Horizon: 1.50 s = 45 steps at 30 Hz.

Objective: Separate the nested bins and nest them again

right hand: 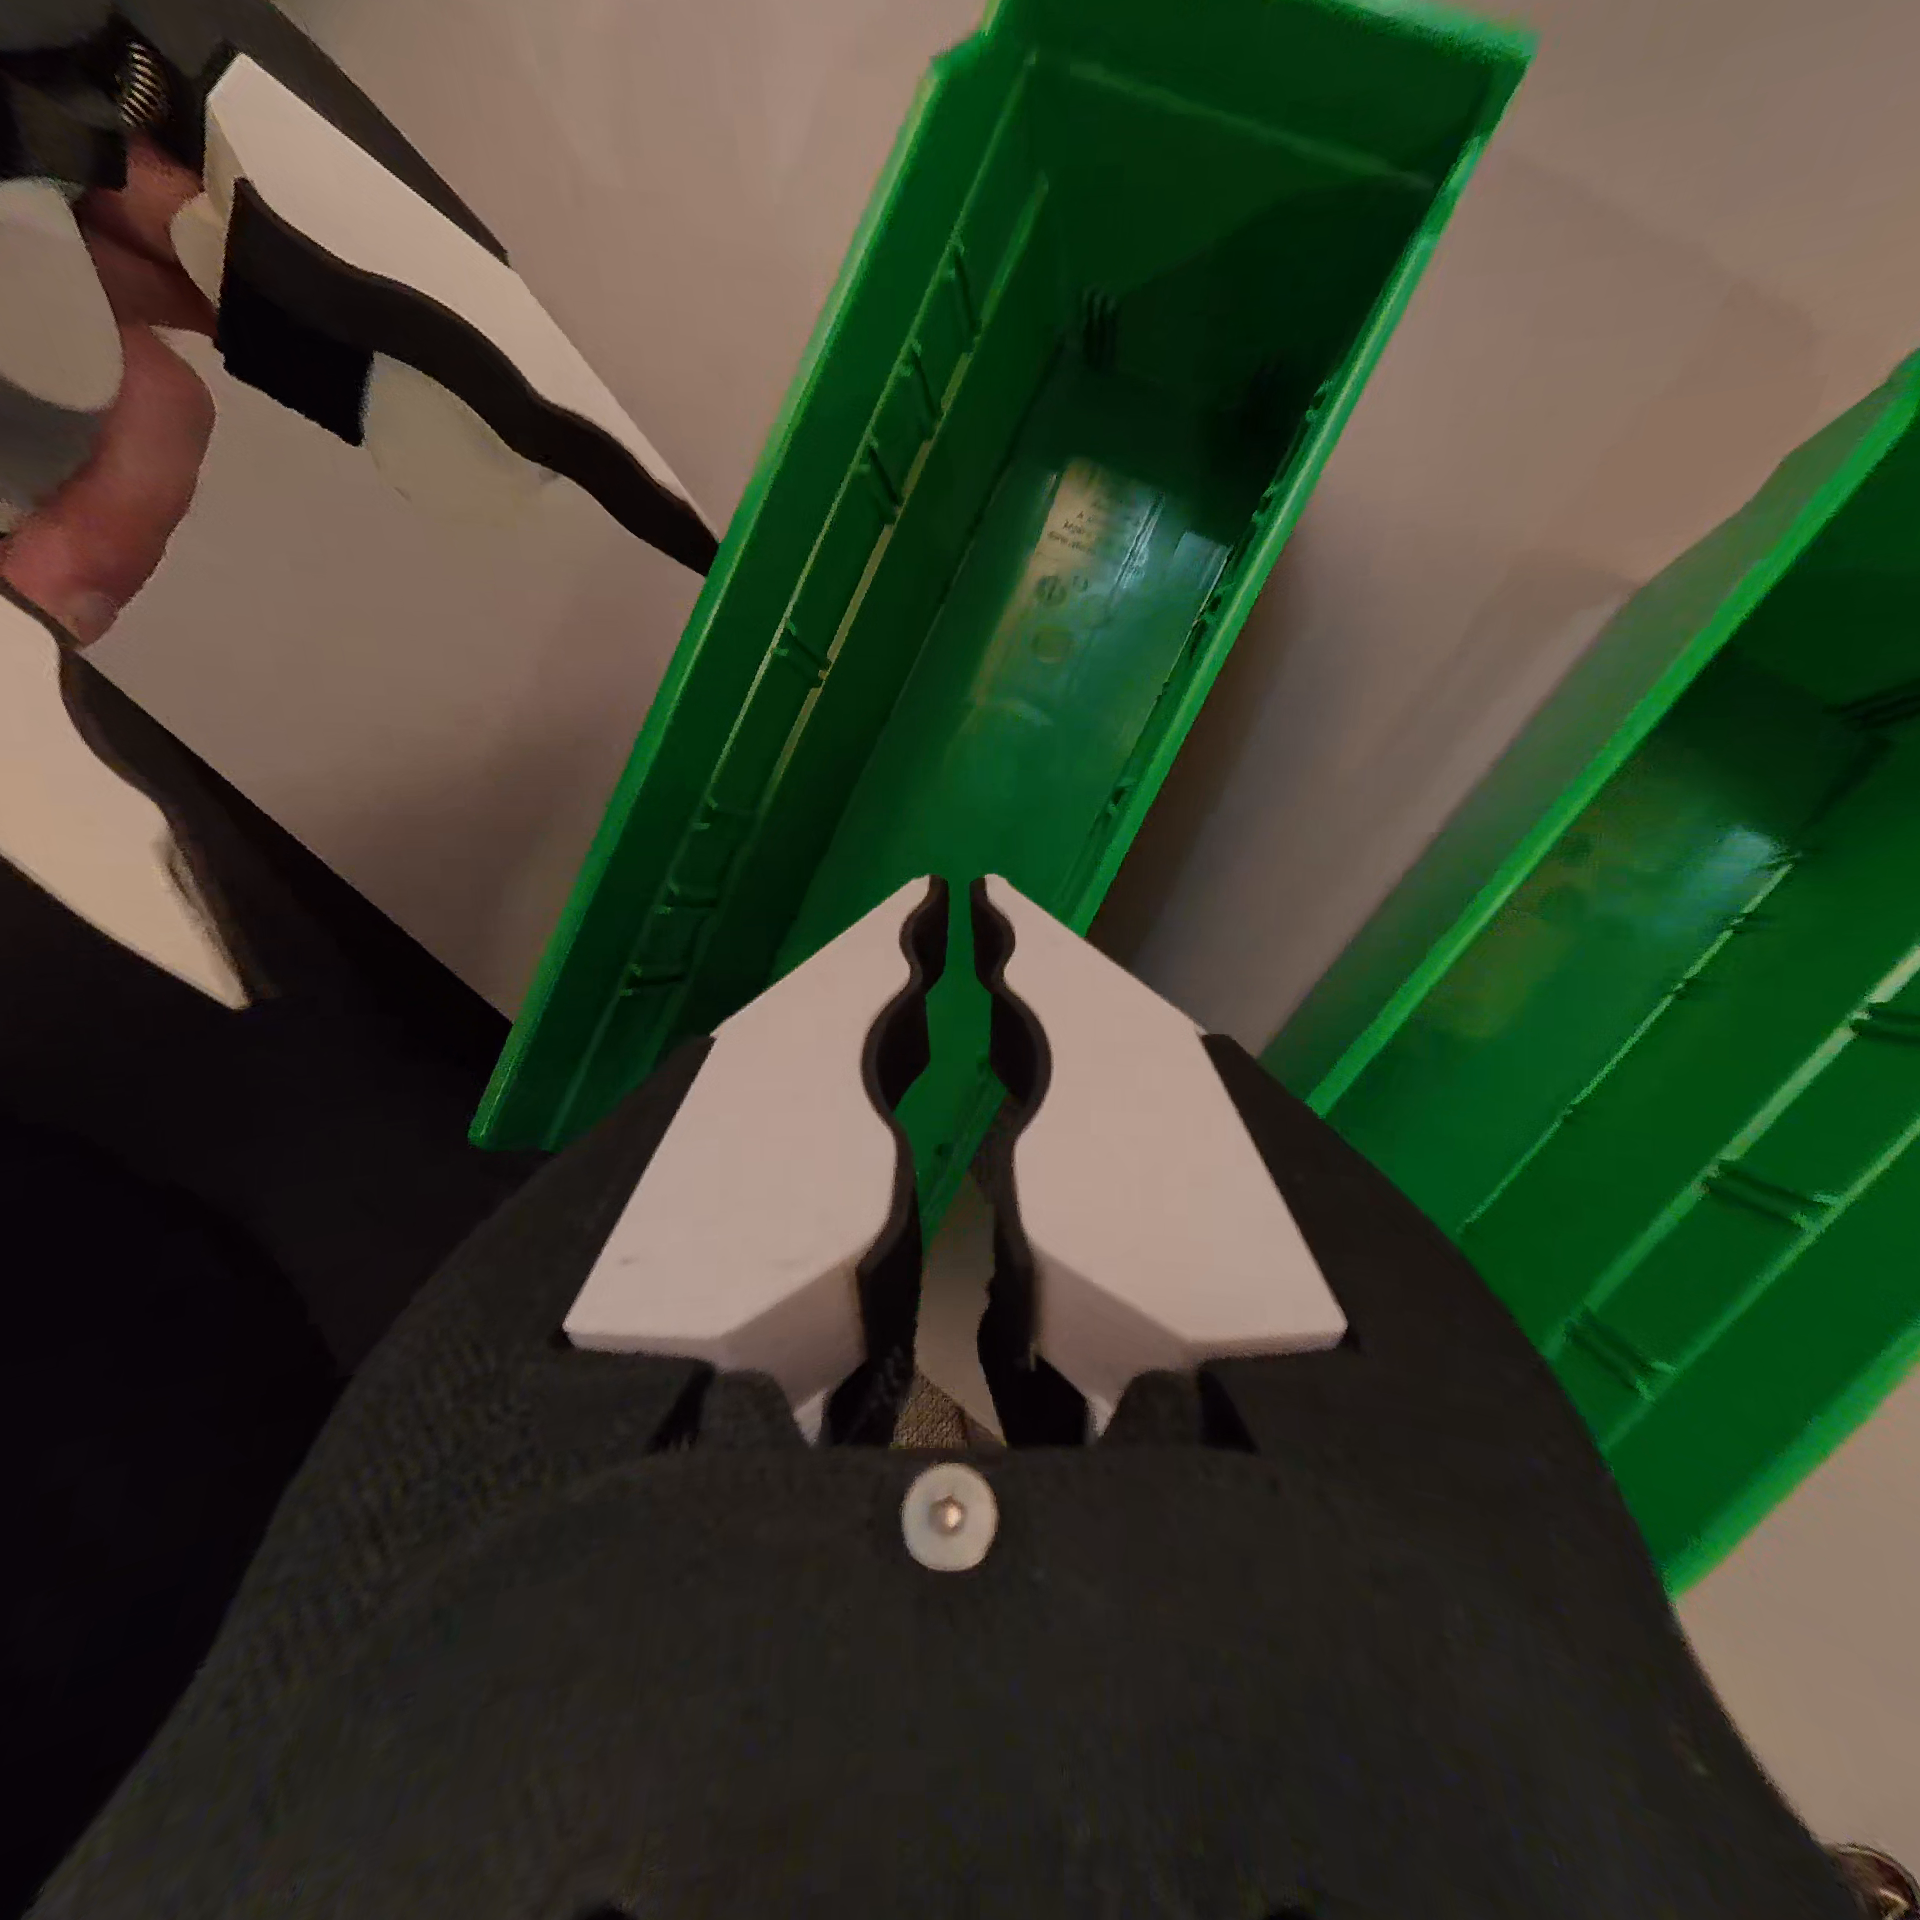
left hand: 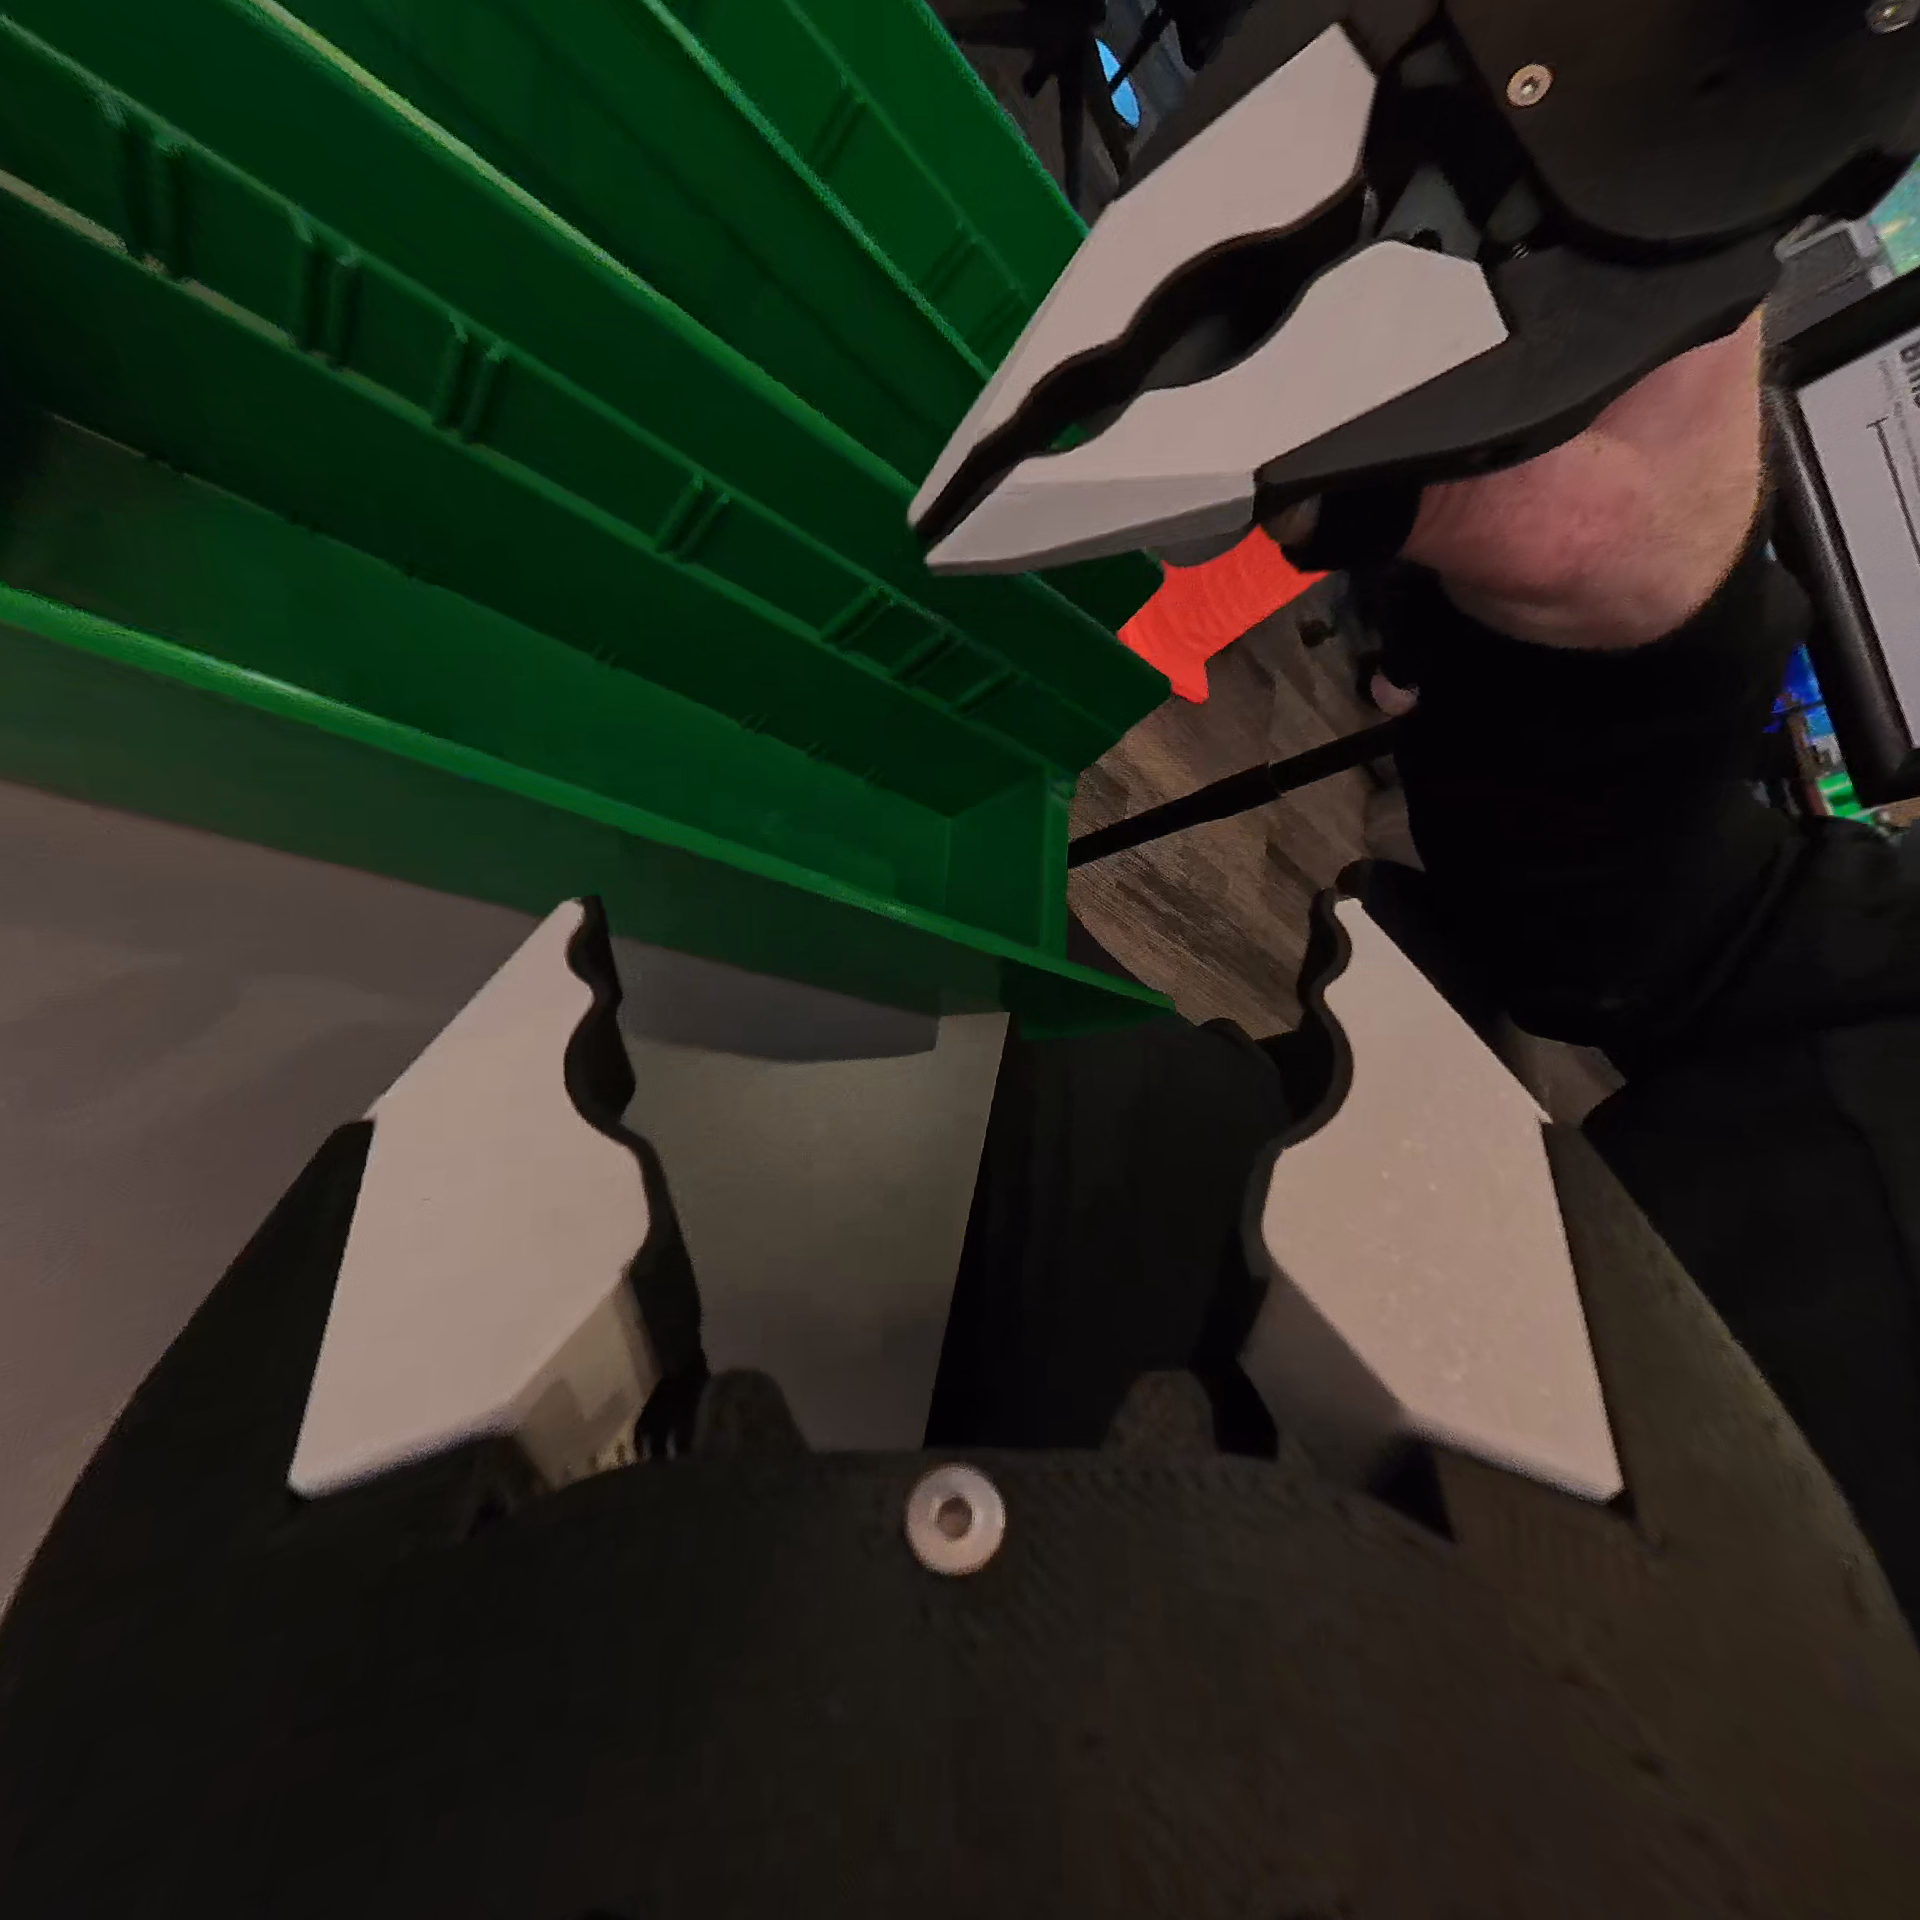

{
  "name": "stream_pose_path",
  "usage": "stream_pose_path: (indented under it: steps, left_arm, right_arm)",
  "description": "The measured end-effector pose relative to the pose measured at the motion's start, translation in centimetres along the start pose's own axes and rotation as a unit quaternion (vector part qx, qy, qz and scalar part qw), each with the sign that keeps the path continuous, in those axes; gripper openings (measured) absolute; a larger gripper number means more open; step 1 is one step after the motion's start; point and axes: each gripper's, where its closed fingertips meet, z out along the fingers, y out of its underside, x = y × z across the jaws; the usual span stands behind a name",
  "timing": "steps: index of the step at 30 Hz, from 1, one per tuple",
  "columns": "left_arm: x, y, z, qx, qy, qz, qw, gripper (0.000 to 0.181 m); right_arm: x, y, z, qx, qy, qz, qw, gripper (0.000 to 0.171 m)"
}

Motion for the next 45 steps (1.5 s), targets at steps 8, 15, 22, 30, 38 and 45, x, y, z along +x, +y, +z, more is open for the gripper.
stream_pose_path:
  steps: [8,15,22,30,38,45]
  left_arm:
    - [0.3,1.1,-6.6,0.025,-0.087,0.041,0.995,0.125]
    - [-3.7,11.7,-10.7,-0.114,-0.214,-0.024,0.970,0.125]
    - [-6.4,16.7,-10.1,-0.149,-0.244,-0.051,0.957,0.125]
    - [-8.1,17.4,-8.3,-0.160,-0.253,-0.023,0.954,0.109]
    - [-8.8,16.8,-7.2,-0.133,-0.287,0.038,0.948,0.120]
    - [-10.8,16.2,-7.4,-0.149,-0.332,0.060,0.929,0.126]
  right_arm:
    - [-5.5,-4.2,-4.2,0.092,0.005,-0.119,0.989,0.000]
    - [-18.6,-3.1,-0.3,0.036,-0.071,-0.266,0.961,0.000]
    - [-23.0,1.1,7.8,-0.055,-0.061,-0.334,0.939,0.000]
    - [-20.1,3.2,12.4,-0.092,-0.014,-0.320,0.943,0.000]
    - [-18.5,3.8,14.6,-0.081,0.030,-0.368,0.926,0.000]
    - [-18.7,3.2,15.1,-0.077,-0.024,-0.328,0.941,0.000]
